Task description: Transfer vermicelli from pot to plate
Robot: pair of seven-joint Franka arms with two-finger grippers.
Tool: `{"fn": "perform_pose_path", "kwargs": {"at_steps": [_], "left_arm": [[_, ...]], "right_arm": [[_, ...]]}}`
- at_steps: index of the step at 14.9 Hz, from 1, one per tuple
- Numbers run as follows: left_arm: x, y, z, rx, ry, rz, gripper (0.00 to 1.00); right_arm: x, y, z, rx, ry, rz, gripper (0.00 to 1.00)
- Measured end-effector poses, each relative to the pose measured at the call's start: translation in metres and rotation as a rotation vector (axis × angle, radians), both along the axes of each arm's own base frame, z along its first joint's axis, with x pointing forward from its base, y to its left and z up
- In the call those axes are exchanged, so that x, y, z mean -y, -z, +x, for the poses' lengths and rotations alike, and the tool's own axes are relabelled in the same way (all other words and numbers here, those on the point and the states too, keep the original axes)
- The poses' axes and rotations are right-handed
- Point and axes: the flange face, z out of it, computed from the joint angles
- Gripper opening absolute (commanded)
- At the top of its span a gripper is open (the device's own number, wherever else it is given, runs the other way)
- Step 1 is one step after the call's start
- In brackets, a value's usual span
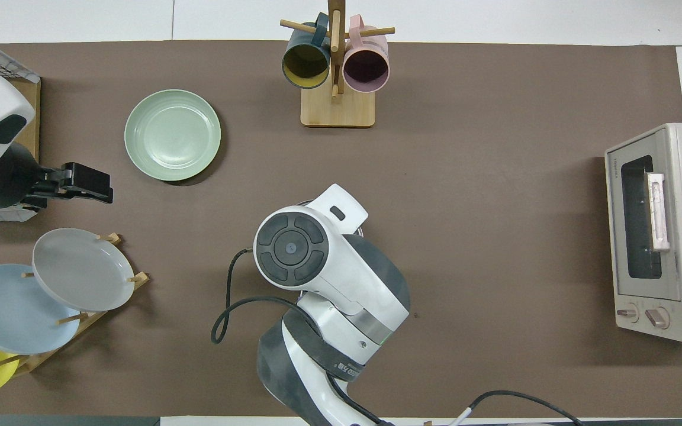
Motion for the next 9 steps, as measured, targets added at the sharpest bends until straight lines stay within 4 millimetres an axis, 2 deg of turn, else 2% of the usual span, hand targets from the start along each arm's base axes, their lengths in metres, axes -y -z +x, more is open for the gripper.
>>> {"fn": "perform_pose_path", "kwargs": {"at_steps": [2,4,6,9], "left_arm": [[0.002,0.000,0.000,0.002,0.003,-0.002,1.00],[0.007,0.001,-0.001,0.002,0.012,-0.005,1.00],[0.024,0.010,-0.003,0.005,0.040,-0.007,1.00],[0.075,0.043,-0.012,0.010,0.069,-0.006,1.00]], "right_arm": [[0.009,-0.024,0.007,-0.002,-0.018,-0.010,0.56],[0.032,-0.043,0.020,-0.002,-0.042,-0.017,0.56],[0.071,-0.050,0.042,-0.019,-0.062,-0.036,0.56],[0.153,-0.048,0.084,-0.046,-0.107,-0.055,0.57]]}}
